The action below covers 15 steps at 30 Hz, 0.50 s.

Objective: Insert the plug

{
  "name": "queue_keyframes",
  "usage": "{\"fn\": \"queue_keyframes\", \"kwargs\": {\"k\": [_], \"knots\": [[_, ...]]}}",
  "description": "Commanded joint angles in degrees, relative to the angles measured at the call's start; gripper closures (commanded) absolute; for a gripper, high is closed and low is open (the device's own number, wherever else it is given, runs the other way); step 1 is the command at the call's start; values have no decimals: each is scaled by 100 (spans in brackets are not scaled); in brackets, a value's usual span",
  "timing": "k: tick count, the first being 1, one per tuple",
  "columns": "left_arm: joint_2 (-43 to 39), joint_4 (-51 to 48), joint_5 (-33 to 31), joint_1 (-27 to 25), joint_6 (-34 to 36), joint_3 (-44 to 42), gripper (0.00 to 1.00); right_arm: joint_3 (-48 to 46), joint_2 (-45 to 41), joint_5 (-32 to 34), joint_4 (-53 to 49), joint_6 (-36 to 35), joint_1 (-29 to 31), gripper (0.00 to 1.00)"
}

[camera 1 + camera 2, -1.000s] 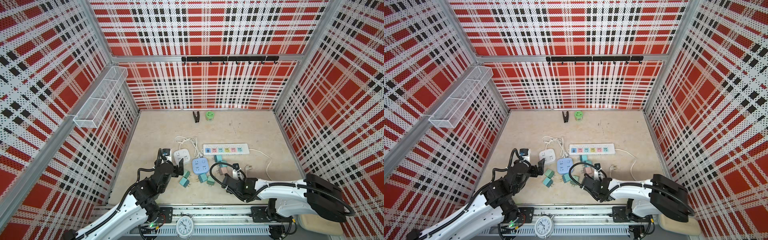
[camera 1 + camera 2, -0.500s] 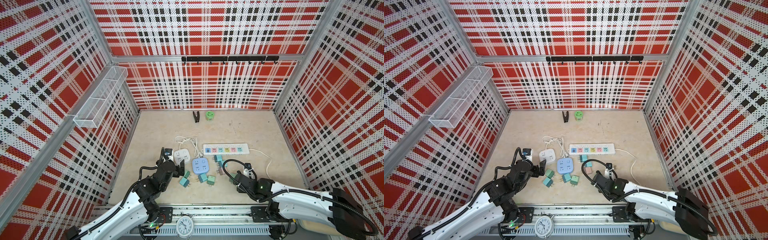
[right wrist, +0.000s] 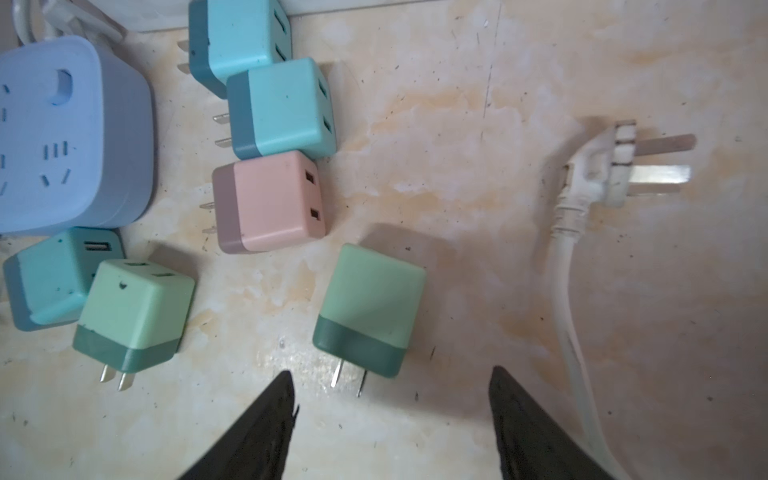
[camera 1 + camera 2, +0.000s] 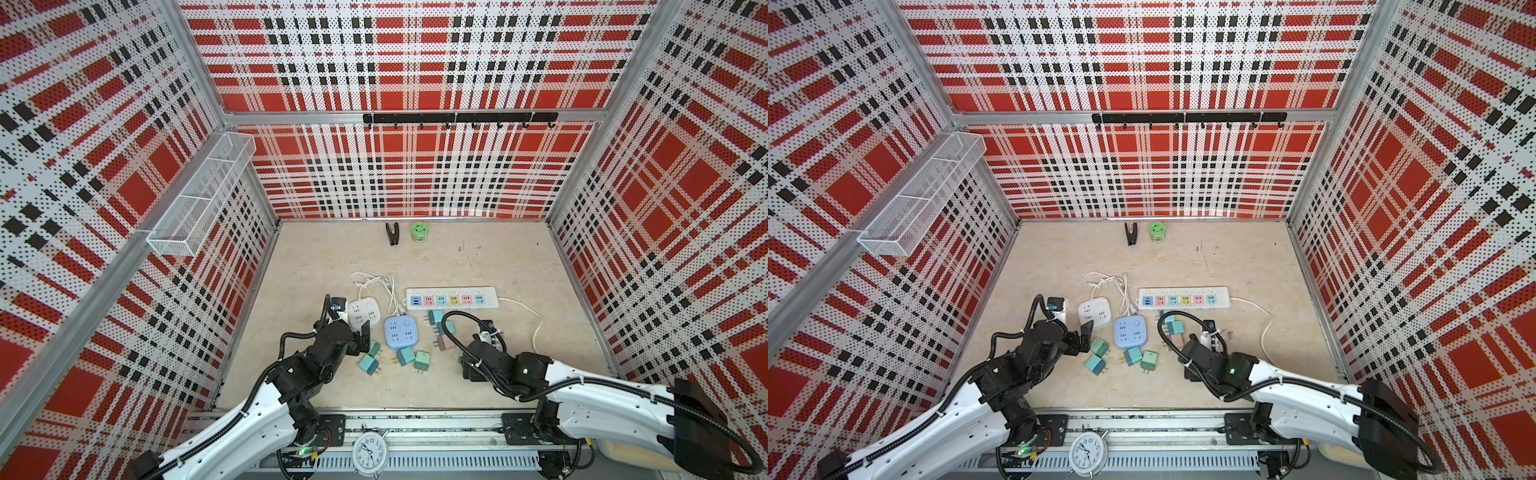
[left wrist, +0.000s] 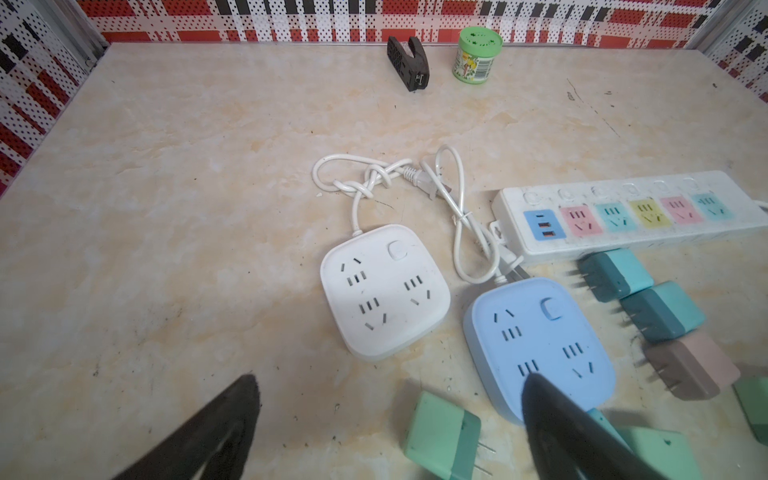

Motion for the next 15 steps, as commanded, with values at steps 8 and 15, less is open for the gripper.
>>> {"fn": "queue_keyframes", "kwargs": {"k": [8,15], "knots": [[135,71,-23,44,-75,91,1,811,1744,105,524,-212,5,31],[139,74,-31,53,-75,84,1,743,2063,53,621,-163,5,39]]}}
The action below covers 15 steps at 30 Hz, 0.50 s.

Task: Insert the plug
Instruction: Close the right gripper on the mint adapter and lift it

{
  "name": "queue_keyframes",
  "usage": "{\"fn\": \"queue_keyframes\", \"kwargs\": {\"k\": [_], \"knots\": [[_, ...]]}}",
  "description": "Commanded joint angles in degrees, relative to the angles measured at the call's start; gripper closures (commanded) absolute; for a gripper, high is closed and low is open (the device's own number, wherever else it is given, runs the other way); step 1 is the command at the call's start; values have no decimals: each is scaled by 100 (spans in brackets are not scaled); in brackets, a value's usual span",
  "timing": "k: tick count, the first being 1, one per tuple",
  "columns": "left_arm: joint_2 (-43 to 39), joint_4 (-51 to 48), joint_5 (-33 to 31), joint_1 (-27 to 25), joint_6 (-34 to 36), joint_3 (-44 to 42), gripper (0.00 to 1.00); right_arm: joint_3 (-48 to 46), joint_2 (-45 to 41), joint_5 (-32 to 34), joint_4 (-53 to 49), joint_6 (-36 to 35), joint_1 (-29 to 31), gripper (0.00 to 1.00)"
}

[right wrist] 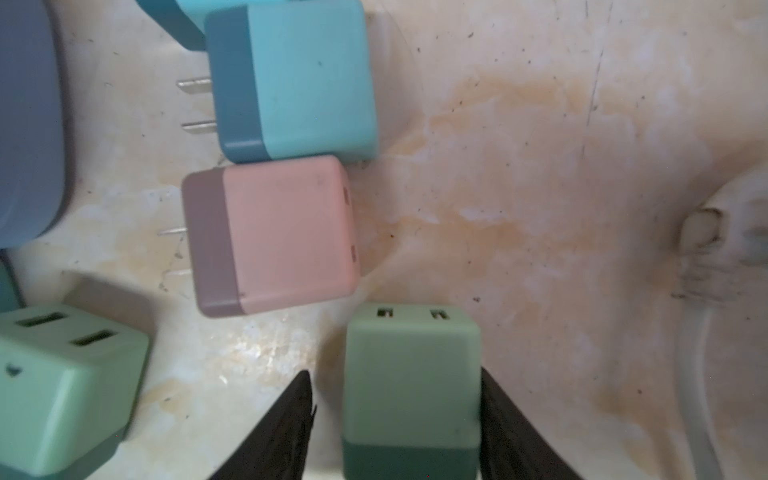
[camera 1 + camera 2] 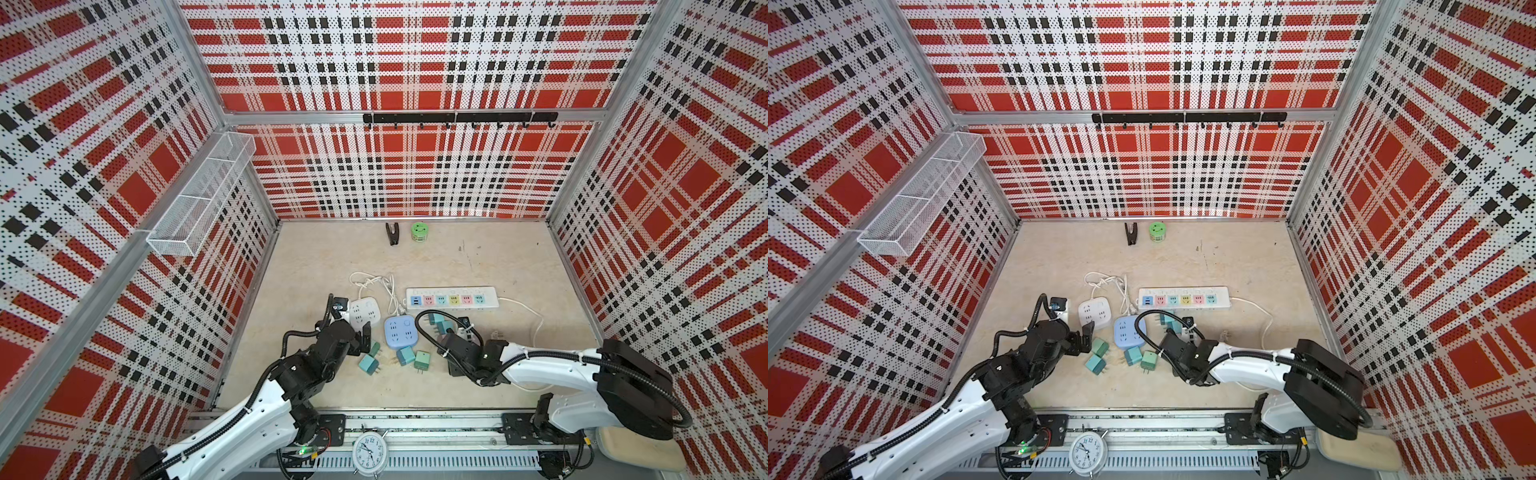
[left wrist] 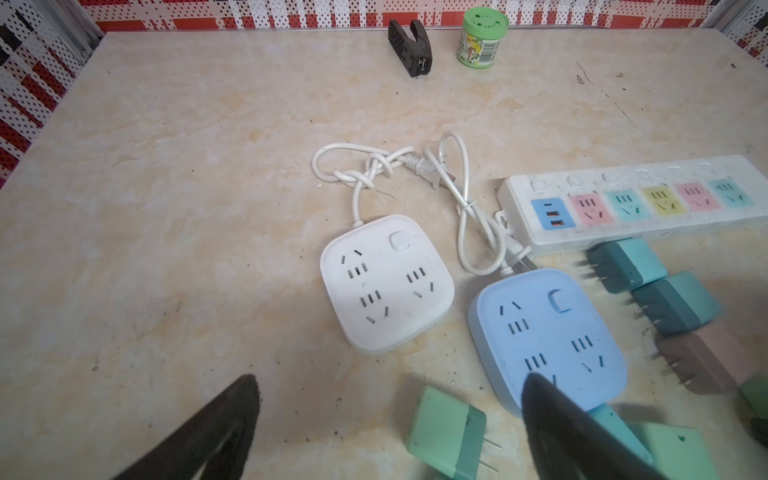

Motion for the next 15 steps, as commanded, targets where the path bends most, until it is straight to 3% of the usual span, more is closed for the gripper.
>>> {"fn": "queue_keyframes", "kwargs": {"k": [1,8,15], "knots": [[-14,72,-41,46,-77,91,1,-34,-10,83,114,82,7,39],[3,67,-46,44,-75,87,1,-314,12,86,323,2,10,44],[-5,32,-178,55,-126,90,1,-464,122,174,706,-227,7,62]]}}
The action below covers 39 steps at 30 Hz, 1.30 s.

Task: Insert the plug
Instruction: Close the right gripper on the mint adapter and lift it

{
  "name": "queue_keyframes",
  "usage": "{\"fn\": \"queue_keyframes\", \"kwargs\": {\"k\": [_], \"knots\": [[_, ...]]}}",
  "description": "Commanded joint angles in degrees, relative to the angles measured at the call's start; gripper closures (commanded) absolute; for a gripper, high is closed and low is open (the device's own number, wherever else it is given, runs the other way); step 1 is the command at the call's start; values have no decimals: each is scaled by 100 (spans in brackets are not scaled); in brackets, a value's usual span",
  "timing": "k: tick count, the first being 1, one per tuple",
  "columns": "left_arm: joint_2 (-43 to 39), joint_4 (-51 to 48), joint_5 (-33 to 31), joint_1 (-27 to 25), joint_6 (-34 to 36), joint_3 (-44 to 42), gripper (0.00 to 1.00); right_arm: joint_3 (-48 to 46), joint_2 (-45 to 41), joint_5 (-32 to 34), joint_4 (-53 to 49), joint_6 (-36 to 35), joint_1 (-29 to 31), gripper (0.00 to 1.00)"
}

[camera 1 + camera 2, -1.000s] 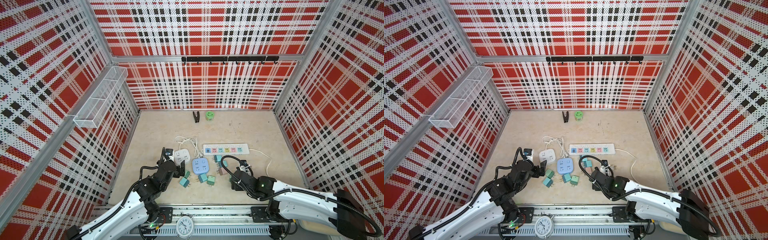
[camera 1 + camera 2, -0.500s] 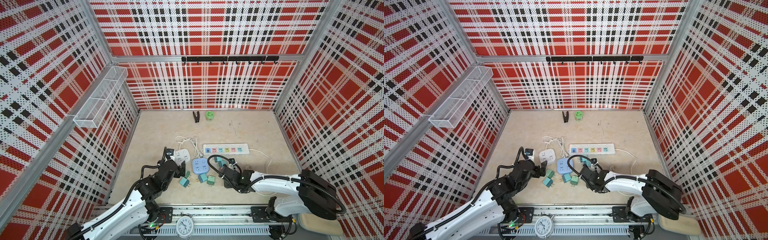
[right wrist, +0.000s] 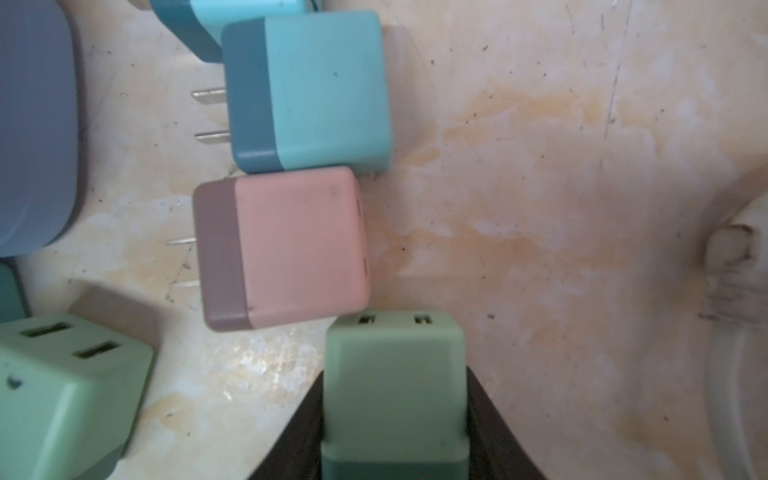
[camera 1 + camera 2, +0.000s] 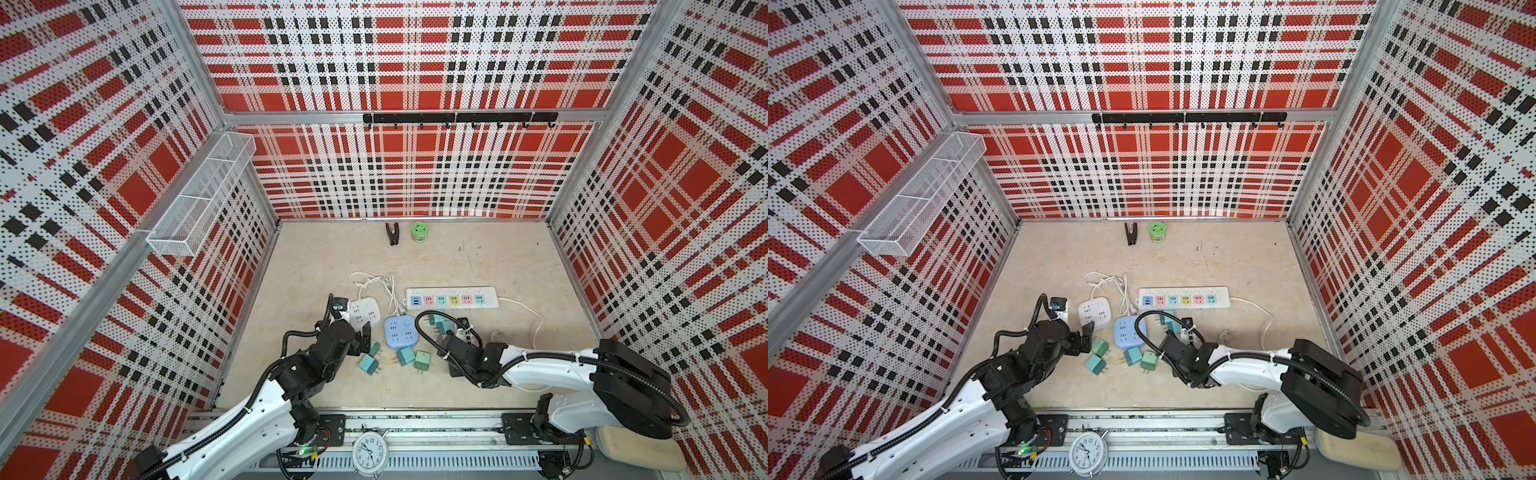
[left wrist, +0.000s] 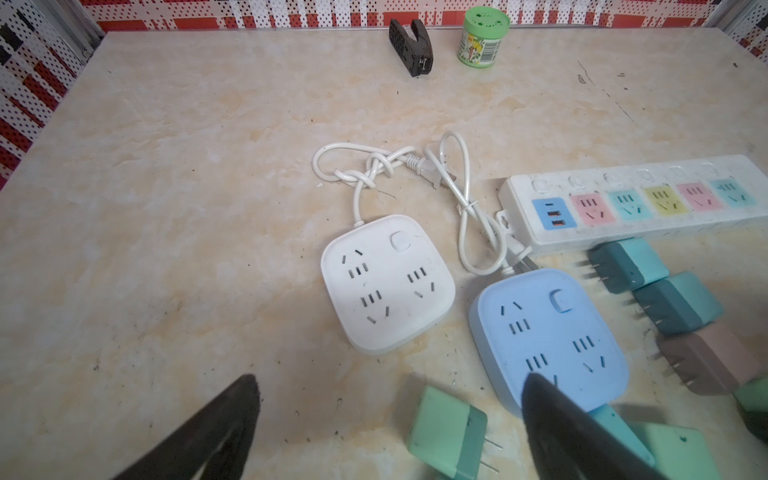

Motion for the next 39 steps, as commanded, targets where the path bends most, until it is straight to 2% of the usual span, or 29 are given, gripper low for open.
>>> {"fn": "queue_keyframes", "kwargs": {"k": [1,5,13,21,30,33,36,39], "knots": [[-16,28,-182,55,-151,83,1,-279,80,47,300,-201,-2,64],[18,28,-217,93,-189,87,1,-509,-126,337,873,-575,-2,69],[230,-82,-288,350,-352,165,0,-761,-685,1118,2225,-1825,-8,77],[130,-20,251,470,-198,180,1,-1139,-1090,1493,3991,-3431,-10,86],[10,-73,203,427,-122,432,1,-1467,-851,1073,6857,-5233,-25,90],[70,-376,407,384,-328,793,1,-1384,-635,881,7243,-5577,-28,93],[167,-412,1087,294,-237,1028,1,-1365,-511,786,7386,-5682,-28,96],[239,-281,1270,19,-195,1160,9,-1507,-458,334,7724,-5820,-28,98]]}}
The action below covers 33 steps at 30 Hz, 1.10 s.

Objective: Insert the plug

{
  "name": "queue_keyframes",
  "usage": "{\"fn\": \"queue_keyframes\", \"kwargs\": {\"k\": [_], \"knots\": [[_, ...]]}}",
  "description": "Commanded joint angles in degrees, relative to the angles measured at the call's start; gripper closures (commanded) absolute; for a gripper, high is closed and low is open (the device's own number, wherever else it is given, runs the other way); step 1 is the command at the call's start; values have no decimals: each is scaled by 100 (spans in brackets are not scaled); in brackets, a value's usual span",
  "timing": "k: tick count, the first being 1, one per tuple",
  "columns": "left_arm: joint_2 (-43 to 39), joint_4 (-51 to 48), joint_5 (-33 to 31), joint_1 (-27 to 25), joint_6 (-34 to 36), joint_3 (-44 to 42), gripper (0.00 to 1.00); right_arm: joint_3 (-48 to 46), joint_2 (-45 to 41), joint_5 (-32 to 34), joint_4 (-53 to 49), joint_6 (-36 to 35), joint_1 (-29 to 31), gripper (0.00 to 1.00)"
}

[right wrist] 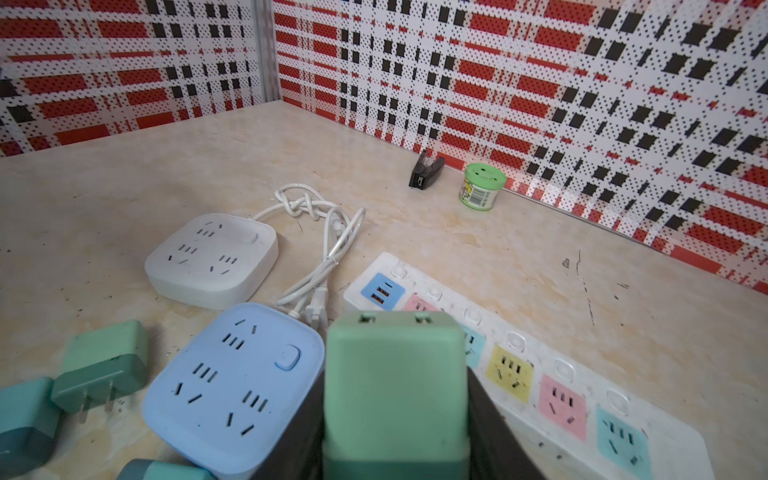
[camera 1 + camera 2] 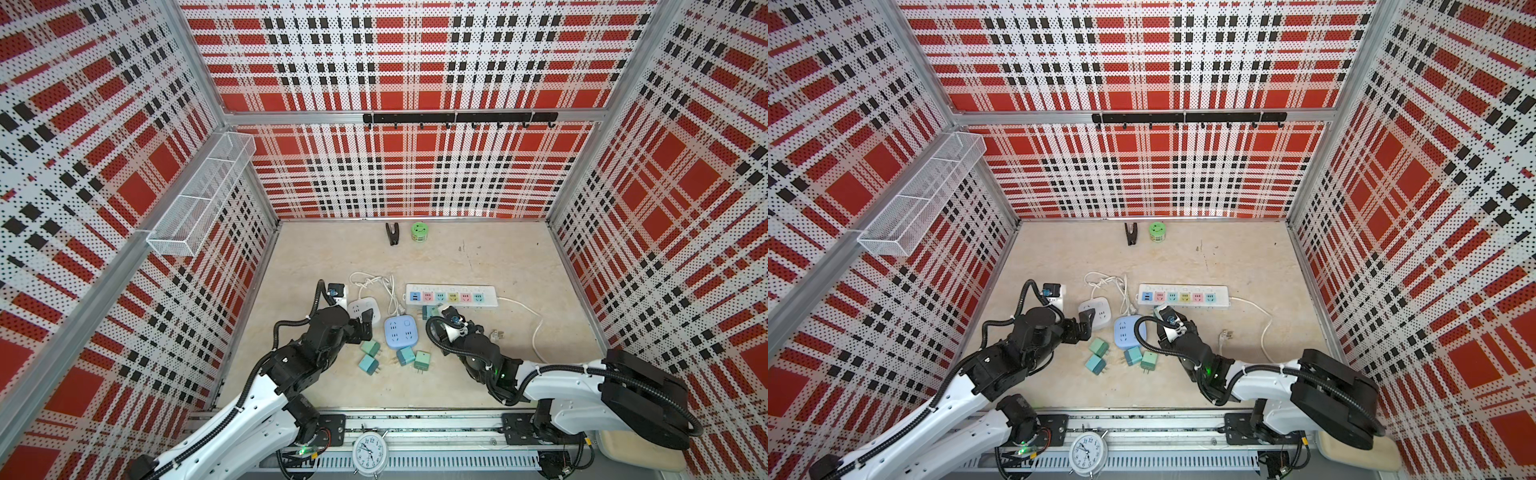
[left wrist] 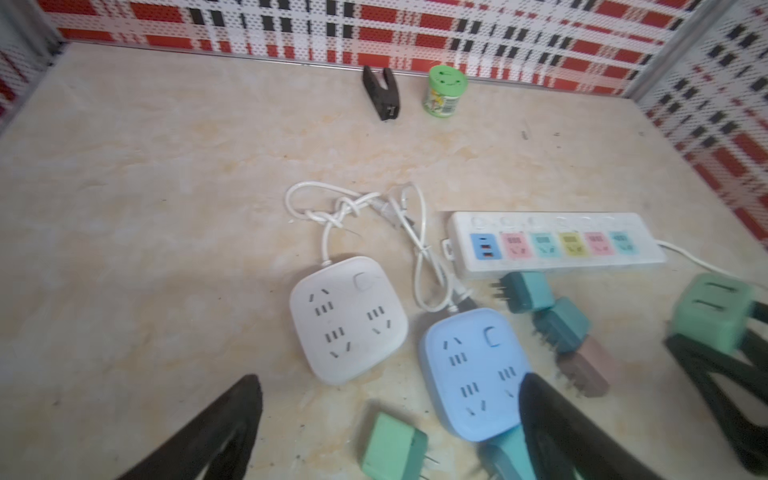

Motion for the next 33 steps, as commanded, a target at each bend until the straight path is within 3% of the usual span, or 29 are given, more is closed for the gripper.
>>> {"fn": "queue_keyframes", "kwargs": {"k": [1,7,13,33], "knots": [[78,63,378,-329,8,177,10,-79,26,-593,925,-420,-12,98],[261,432,237,-1149,151,389,11,-74,-146,-839,923,-548,-15,100],[607,766,202,-1614,335,564,11,-200,-219,-1124,1095,-744,-15,100],[1937,1353,458,-2189,588,1260,13,-398,-1162,-1726,763,-1015,-4,100]]}}
